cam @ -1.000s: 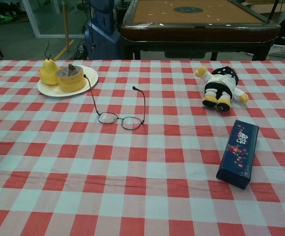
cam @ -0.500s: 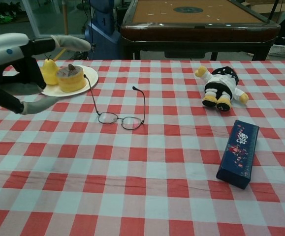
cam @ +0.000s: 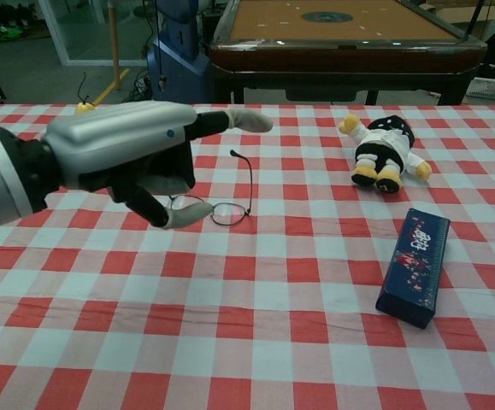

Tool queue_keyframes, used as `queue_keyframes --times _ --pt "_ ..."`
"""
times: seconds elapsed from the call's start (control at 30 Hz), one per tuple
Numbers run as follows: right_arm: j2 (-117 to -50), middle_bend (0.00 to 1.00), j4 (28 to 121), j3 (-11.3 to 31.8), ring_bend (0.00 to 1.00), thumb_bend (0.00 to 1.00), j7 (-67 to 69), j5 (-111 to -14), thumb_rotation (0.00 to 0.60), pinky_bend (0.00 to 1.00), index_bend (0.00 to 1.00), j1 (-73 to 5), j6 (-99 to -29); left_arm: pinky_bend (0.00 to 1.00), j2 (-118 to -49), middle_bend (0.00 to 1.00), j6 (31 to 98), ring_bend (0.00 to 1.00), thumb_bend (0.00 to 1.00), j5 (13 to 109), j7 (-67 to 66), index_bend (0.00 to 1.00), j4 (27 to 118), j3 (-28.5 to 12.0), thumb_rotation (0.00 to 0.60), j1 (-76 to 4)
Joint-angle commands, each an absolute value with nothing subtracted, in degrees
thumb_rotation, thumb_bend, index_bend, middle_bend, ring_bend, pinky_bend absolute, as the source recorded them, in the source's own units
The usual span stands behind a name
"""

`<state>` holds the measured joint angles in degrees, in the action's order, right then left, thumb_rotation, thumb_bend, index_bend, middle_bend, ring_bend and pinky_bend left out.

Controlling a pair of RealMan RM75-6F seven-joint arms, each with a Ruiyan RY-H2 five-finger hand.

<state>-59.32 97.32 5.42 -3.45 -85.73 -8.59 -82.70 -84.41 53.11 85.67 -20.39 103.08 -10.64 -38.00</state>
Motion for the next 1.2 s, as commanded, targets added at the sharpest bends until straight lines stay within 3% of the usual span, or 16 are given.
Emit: queue_keyframes --times 0.03,0.63,1.2 --pt "-59.27 0.29 97.20 5.41 0.10 0.45 -3.32 -85.68 0.600 0.19 0.00 -8.57 -82.67 1.00 -88.23 1.00 50.74 1.00 0.43 78.84 -27.05 0.00 101.97 -12.26 0.600 -41.07" --pt "-59.34 0.30 96.21 5.35 0.10 0.45 -2.19 -85.19 0.600 0.19 0.00 -8.37 -82.46 1.00 -98.04 1.00 54.26 1.00 0.43 59.40 -42.29 0.00 95.04 -13.44 0.600 -47.93" --pt "-59.34 0.31 96.24 5.17 0.10 0.45 -2.06 -85.84 0.600 0.19 0.00 -8.14 -82.94 1.00 -98.50 1.00 59.94 1.00 0.43 47.61 -50.58 0.00 92.93 -10.67 0.600 -50.19"
